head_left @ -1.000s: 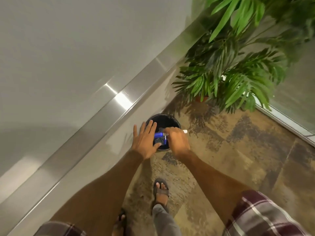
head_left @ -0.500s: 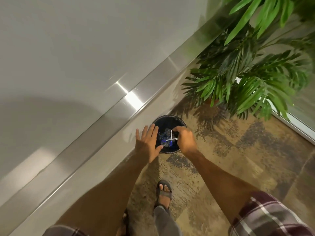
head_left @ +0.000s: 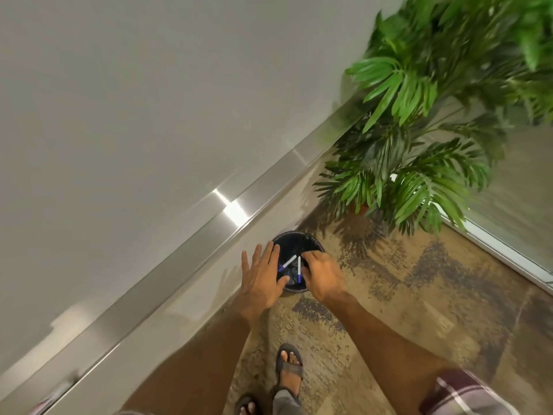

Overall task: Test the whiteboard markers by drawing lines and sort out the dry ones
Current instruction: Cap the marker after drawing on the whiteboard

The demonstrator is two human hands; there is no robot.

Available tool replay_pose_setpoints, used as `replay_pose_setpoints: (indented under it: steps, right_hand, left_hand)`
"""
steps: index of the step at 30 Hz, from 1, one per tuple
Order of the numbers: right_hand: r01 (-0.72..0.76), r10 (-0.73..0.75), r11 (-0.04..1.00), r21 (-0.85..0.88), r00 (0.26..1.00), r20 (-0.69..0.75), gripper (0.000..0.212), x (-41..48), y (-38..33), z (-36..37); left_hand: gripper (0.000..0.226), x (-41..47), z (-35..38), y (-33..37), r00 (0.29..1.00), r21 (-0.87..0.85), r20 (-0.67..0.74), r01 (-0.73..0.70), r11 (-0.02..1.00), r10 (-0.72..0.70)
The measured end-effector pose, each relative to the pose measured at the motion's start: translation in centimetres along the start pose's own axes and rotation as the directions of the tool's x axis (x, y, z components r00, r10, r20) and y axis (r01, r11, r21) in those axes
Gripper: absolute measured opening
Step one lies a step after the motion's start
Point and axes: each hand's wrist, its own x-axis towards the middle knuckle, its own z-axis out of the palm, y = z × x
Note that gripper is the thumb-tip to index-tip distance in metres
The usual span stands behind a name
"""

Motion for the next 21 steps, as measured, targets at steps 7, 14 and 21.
replay_pose_setpoints:
  steps: [7, 14, 21]
  right_hand:
    - [0.029, -0.03, 0.997, -0.074, 0.999, -0.019, 0.047, -4.4, -5.2, -4.2]
    - [0.033, -0.039, 0.992, -0.122, 0.998, -0.047, 0.055, -10.2, -10.7, -8.3]
    - [0.044, -0.055, 0.99, -0.135, 0.995, -0.08, 0.082, -14.1, -13.9, -10.6]
  left_hand:
    - [0.072, -7.3, -3.8, -0.3, 0.994, 0.095, -0.087, -0.063, 0.993, 0.072]
    - [0.072, -14.5, -6.0, -1.2, 0.983, 0.183, -0.148, -0.081, 0.98, 0.109]
    - [0.075, -19.7, -7.5, -2.6, 0.96, 0.216, -0.273, -0.003, 0.976, 0.064]
